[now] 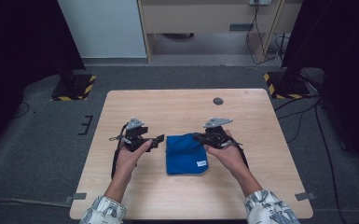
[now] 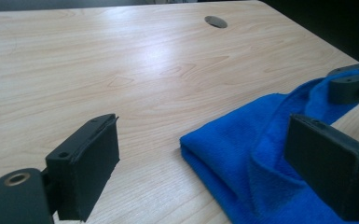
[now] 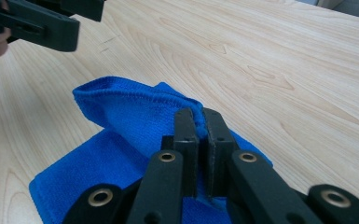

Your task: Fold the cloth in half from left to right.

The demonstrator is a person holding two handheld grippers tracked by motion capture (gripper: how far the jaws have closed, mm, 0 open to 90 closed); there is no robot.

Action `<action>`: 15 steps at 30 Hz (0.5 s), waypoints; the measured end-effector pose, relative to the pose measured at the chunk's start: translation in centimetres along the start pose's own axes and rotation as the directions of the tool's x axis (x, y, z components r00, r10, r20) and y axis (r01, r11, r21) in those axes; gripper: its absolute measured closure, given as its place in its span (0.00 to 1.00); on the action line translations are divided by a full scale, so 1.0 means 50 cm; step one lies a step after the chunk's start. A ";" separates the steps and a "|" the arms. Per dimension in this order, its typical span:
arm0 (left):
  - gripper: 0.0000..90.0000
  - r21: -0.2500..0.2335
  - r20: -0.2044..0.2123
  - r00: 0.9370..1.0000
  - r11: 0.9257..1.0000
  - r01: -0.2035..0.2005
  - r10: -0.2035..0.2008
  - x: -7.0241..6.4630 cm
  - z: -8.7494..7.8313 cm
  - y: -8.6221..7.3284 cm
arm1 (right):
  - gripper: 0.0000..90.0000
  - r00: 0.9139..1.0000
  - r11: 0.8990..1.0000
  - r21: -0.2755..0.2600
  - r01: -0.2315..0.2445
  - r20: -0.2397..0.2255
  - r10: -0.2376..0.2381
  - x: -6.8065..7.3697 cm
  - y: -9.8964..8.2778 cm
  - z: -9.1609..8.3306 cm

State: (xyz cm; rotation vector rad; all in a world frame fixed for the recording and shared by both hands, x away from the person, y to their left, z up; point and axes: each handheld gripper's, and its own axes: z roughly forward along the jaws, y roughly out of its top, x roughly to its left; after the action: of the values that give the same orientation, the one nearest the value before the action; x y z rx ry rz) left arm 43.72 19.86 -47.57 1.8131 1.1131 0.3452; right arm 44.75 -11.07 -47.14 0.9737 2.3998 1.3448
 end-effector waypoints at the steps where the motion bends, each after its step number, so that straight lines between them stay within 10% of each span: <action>1: 0.11 0.000 0.000 1.000 1.000 0.000 0.000 0.000 0.000 0.000 | 0.96 1.000 1.000 -0.001 0.000 -0.001 0.000 0.000 -0.001 -0.001; 15: 0.13 0.030 -0.025 1.000 1.000 0.001 0.000 0.007 0.012 -0.017 | 0.96 1.000 1.000 -0.014 0.016 -0.020 -0.016 0.016 -0.006 -0.032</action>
State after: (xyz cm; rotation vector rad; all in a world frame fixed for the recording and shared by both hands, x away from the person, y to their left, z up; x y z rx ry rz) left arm 43.81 19.93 -48.65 1.8397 1.1413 0.3530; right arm 43.21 -11.74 -46.39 0.9400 2.4045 1.3697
